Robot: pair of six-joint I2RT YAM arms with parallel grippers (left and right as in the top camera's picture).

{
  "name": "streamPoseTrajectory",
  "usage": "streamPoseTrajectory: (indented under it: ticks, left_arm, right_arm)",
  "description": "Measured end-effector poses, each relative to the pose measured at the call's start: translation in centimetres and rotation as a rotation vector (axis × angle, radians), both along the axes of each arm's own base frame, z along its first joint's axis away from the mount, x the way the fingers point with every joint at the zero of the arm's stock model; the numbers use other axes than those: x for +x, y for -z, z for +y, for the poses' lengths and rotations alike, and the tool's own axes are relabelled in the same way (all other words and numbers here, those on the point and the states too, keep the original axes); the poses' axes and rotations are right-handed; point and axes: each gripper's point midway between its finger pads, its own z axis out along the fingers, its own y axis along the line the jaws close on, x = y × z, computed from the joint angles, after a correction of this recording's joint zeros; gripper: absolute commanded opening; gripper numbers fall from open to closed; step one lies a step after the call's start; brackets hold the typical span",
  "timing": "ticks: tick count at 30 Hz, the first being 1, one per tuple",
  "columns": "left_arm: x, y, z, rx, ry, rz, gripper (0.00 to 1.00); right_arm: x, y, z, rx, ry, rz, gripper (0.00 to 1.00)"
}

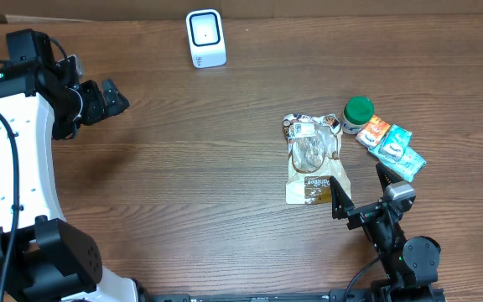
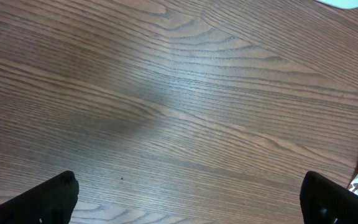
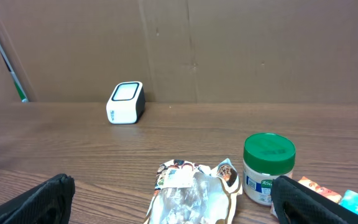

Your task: Scan the item barcode

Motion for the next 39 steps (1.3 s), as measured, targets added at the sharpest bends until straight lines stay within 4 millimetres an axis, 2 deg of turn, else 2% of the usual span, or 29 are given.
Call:
streamPoseTrajectory:
  ticks: [26,29,33,39]
  left_arm:
    - [-0.1,-0.4,-0.1,0.003,0.001,-0.010,1.00]
    - [-0.3,-1.7,-0.4,0.013,0.009,-0.046,1.00]
    - [-1.1,-5.1,-2.3,0.034,0.053,-0.139,1.00]
    - [-3.2,-10.3,-7.9,0.049,0.198,-0.293,1.00]
  right_arm:
    - [0.0,0.0,0.0,0.000,0.000,0.000,1.00]
    - [0.0,0.0,0.0,0.000,0.000,0.000,1.00]
    - [0.0,0.0,0.0,0.000,0.000,0.000,1.00]
    - [0.0,0.0,0.0,0.000,0.000,0.000,1.00]
